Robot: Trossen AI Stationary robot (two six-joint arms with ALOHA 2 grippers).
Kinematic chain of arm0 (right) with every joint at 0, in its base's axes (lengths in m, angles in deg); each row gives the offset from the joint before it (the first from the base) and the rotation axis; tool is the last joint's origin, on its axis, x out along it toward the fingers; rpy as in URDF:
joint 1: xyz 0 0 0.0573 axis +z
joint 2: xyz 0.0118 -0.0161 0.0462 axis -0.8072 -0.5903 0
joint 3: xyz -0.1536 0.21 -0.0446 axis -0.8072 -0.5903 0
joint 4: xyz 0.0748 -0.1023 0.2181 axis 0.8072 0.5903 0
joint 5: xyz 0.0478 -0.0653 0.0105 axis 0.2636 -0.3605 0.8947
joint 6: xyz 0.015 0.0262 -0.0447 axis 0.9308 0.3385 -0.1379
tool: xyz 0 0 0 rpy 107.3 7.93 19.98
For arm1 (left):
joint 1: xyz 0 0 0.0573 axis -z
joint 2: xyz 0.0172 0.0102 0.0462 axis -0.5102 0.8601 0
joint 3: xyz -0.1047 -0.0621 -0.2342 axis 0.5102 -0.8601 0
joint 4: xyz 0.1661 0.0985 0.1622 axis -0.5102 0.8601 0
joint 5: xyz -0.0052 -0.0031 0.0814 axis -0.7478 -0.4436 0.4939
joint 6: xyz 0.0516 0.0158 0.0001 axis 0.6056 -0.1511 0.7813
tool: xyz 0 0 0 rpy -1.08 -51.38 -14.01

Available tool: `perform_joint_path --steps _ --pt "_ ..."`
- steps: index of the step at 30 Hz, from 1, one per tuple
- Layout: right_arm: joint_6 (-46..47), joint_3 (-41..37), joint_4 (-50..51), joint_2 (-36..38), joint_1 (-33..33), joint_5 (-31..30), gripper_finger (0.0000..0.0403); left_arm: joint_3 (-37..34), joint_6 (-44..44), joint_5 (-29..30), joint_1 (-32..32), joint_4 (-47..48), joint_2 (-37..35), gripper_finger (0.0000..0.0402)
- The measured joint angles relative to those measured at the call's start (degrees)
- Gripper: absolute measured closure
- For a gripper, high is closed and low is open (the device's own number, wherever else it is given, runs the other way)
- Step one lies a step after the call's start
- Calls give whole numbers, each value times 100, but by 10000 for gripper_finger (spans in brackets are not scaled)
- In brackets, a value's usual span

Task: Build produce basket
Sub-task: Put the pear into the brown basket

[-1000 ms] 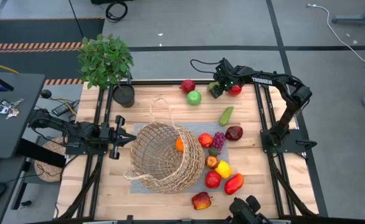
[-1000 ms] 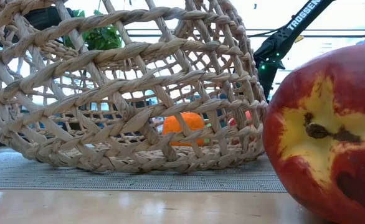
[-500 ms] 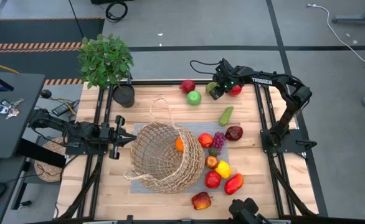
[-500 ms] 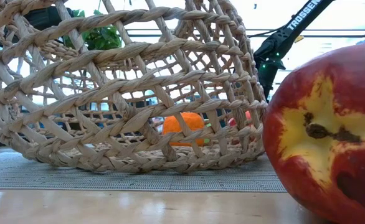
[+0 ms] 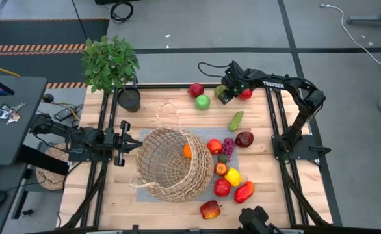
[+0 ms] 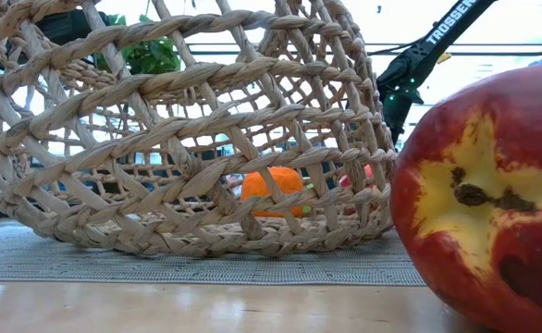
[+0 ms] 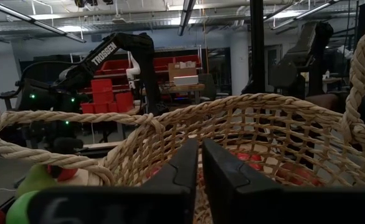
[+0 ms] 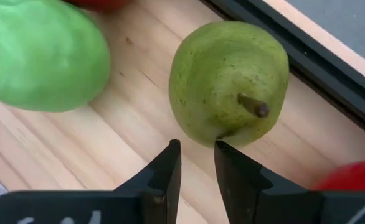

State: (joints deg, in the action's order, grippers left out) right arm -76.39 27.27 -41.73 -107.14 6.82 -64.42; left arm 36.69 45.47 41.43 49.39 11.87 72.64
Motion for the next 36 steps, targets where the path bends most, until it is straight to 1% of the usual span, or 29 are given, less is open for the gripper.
perform_joint_path --steps 5,9,13,17,20,22,24,27,31,36 --pt "-61 0 331 0 0 -7 291 0 0 0 0 0 0 366" --pt "-232 0 417 10 2 -220 270 0 0 0 0 1 0 372" --pt "-366 0 257 55 8 -241 235 0 0 0 0 0 0 376" --pt "-416 0 172 268 30 -188 192 0 0 0 -2 2 0 374" --pt "-490 0 114 517 48 -445 159 0 0 0 -2 0 0 369" --pt "-542 0 -82 624 48 -522 138 0 0 0 0 1 0 367" --pt "-573 0 -399 643 46 -464 118 0 0 0 -2 0 0 366" --pt "-635 2 -876 550 48 -301 91 0 0 0 0 0 0 368" --pt "-677 -2 -1297 257 66 -304 62 -1 0 0 -1 0 0 374" --pt "-643 -4 -1427 -91 63 -304 44 0 0 0 0 0 0 376"
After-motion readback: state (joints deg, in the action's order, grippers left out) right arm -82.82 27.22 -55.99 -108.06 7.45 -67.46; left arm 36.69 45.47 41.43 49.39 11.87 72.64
